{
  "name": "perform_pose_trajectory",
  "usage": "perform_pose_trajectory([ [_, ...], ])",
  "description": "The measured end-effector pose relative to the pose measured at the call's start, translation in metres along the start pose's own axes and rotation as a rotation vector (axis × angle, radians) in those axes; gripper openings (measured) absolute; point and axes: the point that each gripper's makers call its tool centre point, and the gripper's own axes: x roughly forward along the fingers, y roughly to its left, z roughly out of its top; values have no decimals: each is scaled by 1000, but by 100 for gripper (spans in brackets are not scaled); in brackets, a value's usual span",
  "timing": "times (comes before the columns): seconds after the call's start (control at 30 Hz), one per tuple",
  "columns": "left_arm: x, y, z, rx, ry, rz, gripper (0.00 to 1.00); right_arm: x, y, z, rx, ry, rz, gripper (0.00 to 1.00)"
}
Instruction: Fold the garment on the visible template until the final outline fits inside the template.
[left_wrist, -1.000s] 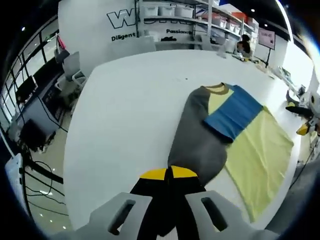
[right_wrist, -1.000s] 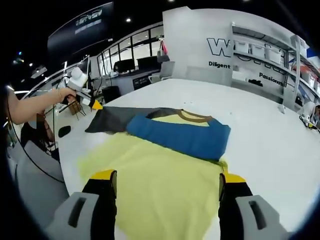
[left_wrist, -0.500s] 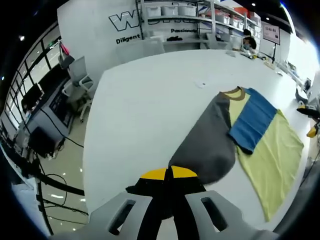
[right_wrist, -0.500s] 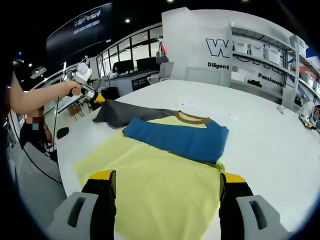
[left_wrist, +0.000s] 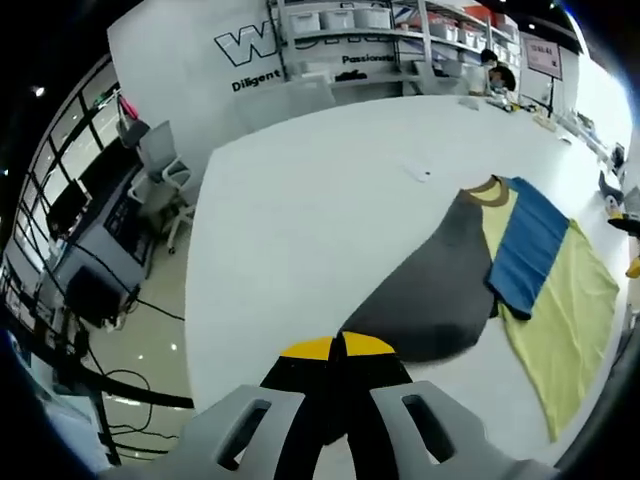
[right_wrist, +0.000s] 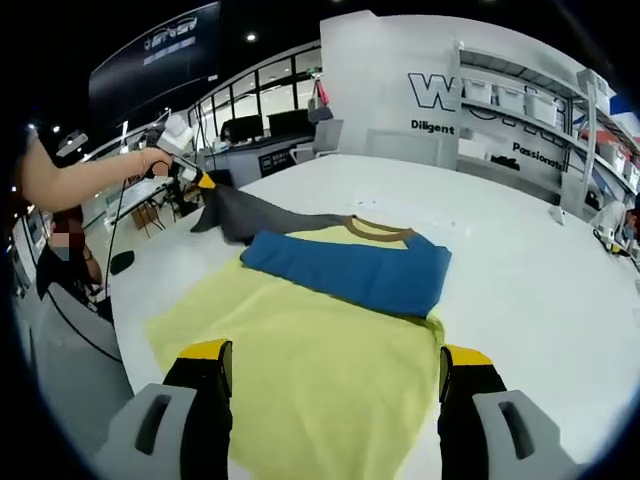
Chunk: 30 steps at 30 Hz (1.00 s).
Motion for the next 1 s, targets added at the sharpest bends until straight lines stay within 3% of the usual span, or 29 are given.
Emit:
perform_pose_trajectory([
  [0.23,-3,18,1,13,17,44,5,0,-2,-4,4,9,-7,83],
  [0.4,-11,50,2,-32,21,111,6,0,-3,-9,10,17,-9,83],
  [0.57,-12,81,20,-39,16,163,7,5,-7,-9,11,18,-5,83],
  [0.77,-5,120,48,21,26,220,21,4,-12,-6,13,13,-20,84],
  [1.0,4,143,66,54,34,235,33,1,-13,-10,16,31,-37,85],
])
